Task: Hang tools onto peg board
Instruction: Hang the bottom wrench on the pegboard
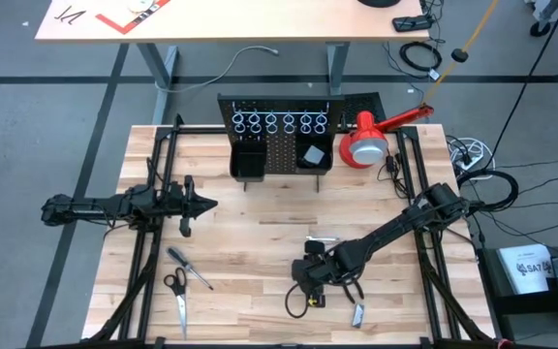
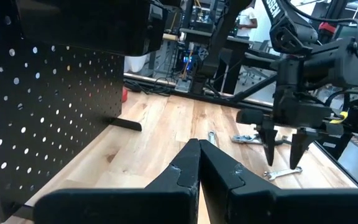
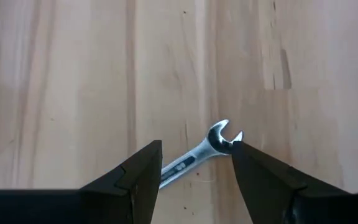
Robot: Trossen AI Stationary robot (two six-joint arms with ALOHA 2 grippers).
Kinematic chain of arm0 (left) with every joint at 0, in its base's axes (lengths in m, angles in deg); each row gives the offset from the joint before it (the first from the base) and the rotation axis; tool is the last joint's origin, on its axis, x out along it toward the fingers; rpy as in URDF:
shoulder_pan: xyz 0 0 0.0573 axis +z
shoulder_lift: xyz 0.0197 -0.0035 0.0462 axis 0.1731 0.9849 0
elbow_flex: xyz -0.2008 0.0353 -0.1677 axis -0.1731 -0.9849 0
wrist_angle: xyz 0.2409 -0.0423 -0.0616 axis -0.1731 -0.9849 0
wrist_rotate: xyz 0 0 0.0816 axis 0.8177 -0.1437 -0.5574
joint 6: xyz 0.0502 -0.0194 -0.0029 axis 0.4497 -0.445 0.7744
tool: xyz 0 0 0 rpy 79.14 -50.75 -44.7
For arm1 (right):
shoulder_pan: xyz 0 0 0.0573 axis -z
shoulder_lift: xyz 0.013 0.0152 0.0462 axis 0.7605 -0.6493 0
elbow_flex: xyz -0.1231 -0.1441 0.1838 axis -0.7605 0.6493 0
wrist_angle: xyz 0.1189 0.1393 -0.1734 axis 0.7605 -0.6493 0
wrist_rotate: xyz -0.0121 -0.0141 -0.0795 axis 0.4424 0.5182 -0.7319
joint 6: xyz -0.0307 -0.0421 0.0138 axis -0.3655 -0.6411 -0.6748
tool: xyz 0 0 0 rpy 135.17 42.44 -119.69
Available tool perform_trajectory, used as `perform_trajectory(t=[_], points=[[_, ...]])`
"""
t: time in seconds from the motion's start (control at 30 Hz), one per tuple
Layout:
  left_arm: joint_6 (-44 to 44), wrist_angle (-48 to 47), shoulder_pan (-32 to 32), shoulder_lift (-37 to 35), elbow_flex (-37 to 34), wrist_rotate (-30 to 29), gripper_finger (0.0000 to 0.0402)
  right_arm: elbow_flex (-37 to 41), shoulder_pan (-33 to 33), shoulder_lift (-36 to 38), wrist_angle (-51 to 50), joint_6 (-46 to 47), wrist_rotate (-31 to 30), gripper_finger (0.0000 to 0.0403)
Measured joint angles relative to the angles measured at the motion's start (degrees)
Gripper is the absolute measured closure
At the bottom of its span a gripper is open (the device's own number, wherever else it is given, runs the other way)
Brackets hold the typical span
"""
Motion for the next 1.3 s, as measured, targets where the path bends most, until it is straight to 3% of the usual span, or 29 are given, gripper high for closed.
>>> perform_trajectory(t=[0.5,0.77,1.3], points=[[0.03,-0.11,0.00,0.00,0.00,-0.31,0.0389,-0.33,-0.17,-2.83,-7.09,3.15,-0.80,0.0211],[0.03,-0.13,0.00,0.00,0.01,-0.42,0.0389,0.20,0.59,0.31,-9.97,-0.77,-3.72,0.0221],[0.03,-0.13,0.00,0.00,0.00,-0.55,0.0389,0.04,0.35,-1.63,-7.44,5.21,-0.39,0.0224]])
